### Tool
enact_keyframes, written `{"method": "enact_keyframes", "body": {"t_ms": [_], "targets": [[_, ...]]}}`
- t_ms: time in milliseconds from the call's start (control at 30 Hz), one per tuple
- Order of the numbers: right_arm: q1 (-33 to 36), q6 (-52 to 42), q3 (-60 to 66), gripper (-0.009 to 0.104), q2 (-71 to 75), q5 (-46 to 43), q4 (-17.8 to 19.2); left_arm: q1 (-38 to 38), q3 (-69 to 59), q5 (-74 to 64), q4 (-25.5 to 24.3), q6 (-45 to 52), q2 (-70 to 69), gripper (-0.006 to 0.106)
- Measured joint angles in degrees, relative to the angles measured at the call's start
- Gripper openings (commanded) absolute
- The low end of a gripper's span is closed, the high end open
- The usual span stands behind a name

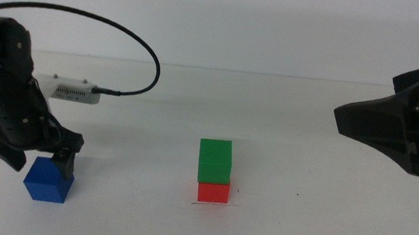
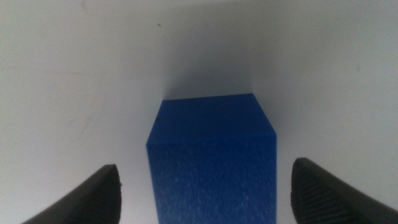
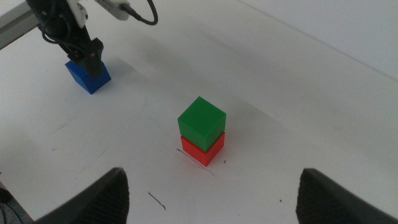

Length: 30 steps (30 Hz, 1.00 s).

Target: Stack red cubes first, then green, then blue cubes in a specific spot.

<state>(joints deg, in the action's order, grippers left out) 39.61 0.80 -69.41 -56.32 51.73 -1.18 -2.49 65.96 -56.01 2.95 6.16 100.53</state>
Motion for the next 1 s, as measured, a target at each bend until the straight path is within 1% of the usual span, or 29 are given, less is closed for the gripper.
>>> {"method": "enact_keyframes", "body": {"t_ms": [233,333,433,467,600,700,800,867,933,1000], "targets": [[0.0,0.0,0.0,0.083,0.0,0.0,0.0,0.0,0.0,1.4,0.3,0.1,3.3,0.093],[0.0,0.0,0.0,0.083,0.0,0.0,0.0,0.0,0.0,1.8,1.1,0.7,4.5,0.087],[0.0,0.0,0.0,0.083,0.0,0.0,0.0,0.0,0.0,2.3,1.1,1.5,4.7,0.075],[0.0,0.0,0.0,0.083,0.0,0.0,0.0,0.0,0.0,2.4,1.3,1.6,4.7,0.069],[0.0,0.0,0.0,0.083,0.0,0.0,0.0,0.0,0.1,2.5,2.5,1.8,4.7,0.038],[0.0,0.0,0.0,0.083,0.0,0.0,0.0,0.0,0.3,2.2,3.5,2.0,4.7,0.016],[0.0,0.0,0.0,0.083,0.0,0.0,0.0,0.0,0.3,0.5,4.8,2.7,3.9,-0.002],[0.0,0.0,0.0,0.083,0.0,0.0,0.0,0.0,0.7,-1.7,5.6,1.1,2.1,-0.002],[0.0,0.0,0.0,0.083,0.0,0.0,0.0,-0.2,1.7,-4.0,5.3,-2.5,-1.1,-0.002],[0.0,0.0,0.0,0.083,0.0,0.0,0.0,-1.4,3.4,-7.3,2.5,-7.9,-4.6,-0.002]]}}
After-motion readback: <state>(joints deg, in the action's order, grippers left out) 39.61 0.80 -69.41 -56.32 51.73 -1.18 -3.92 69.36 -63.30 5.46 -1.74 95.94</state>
